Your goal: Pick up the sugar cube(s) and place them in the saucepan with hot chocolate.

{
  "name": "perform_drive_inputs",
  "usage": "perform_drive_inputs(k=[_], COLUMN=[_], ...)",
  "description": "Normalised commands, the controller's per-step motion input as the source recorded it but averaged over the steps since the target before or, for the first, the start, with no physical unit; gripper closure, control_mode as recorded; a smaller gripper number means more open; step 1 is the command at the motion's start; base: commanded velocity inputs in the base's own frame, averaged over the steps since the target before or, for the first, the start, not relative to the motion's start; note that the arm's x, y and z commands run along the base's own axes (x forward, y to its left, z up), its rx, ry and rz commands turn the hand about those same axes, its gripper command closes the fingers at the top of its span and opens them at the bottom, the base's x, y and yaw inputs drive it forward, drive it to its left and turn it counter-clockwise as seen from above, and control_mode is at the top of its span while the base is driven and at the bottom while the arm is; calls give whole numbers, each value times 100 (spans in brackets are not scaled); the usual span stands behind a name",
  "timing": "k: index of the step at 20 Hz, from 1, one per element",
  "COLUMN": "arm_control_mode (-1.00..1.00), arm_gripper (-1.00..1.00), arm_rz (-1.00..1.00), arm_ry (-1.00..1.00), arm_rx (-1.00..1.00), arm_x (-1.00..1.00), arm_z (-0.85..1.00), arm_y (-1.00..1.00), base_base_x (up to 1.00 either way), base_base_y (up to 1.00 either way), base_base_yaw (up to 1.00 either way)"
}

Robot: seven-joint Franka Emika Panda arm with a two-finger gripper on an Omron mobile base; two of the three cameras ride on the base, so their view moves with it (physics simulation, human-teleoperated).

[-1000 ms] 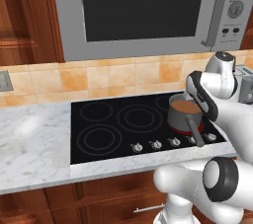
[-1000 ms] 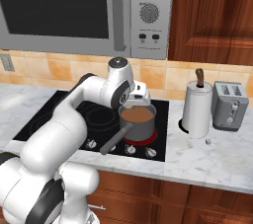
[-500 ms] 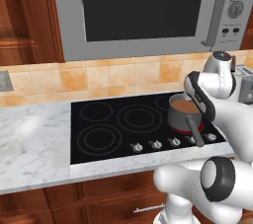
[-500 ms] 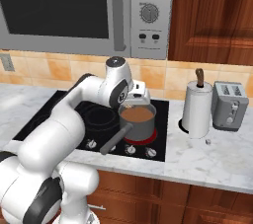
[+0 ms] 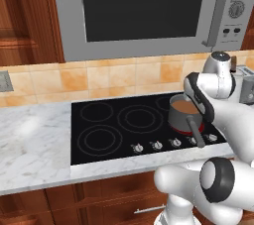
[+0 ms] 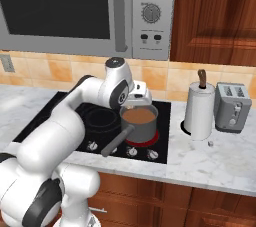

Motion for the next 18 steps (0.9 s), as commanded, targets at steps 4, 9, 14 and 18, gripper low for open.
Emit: perform_drive_inputs(k=[4,9,14,18], arm_control_mode=[-100,-100,-100,-100], arm_gripper=[100,100,100,100], arm_rz=[0,2,7,4], arm_ry=[0,0,2,0], arm_rx=[-1,0,0,0], arm_x=[11,13,16,14], arm_z=[0,-12,-9,-7], arm_y=[1,14,1,0], base_base_x=[0,0,0,0], base_base_y=[0,0,0,0], base_base_yaw=[0,0,0,0])
